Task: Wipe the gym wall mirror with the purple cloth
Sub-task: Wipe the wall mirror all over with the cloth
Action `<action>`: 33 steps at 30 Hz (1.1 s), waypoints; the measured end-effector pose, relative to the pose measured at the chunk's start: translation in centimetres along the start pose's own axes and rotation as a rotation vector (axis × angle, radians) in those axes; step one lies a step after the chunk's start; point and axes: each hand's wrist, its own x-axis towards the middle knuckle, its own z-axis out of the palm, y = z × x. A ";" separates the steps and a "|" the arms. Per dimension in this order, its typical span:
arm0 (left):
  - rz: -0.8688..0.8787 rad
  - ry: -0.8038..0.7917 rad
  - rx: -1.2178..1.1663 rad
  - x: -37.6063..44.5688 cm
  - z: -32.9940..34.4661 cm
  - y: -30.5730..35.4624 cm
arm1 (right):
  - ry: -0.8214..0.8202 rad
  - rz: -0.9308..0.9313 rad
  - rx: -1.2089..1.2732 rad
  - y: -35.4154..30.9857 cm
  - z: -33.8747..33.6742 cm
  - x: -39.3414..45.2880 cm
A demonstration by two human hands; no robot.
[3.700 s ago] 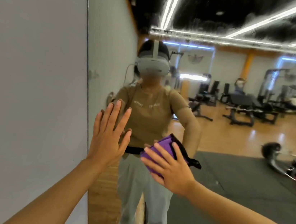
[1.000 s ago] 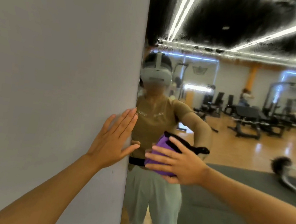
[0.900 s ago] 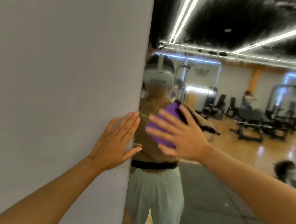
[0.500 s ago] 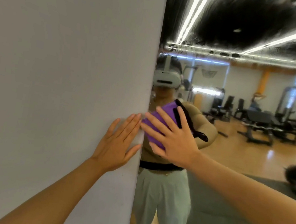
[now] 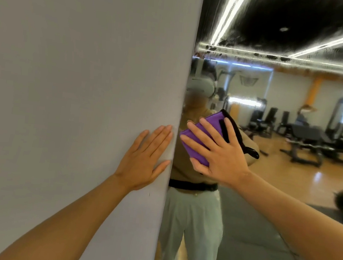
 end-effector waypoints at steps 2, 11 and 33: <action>-0.003 -0.005 0.004 0.0 0.0 0.1 | 0.013 0.096 -0.006 -1.5 0.2 -0.5; -0.029 0.031 0.002 -0.3 0.7 0.6 | -0.121 -0.059 0.004 -10.0 2.8 -8.3; 0.006 0.143 0.037 -1.0 2.6 2.7 | 0.057 0.355 0.029 -11.7 3.2 -6.8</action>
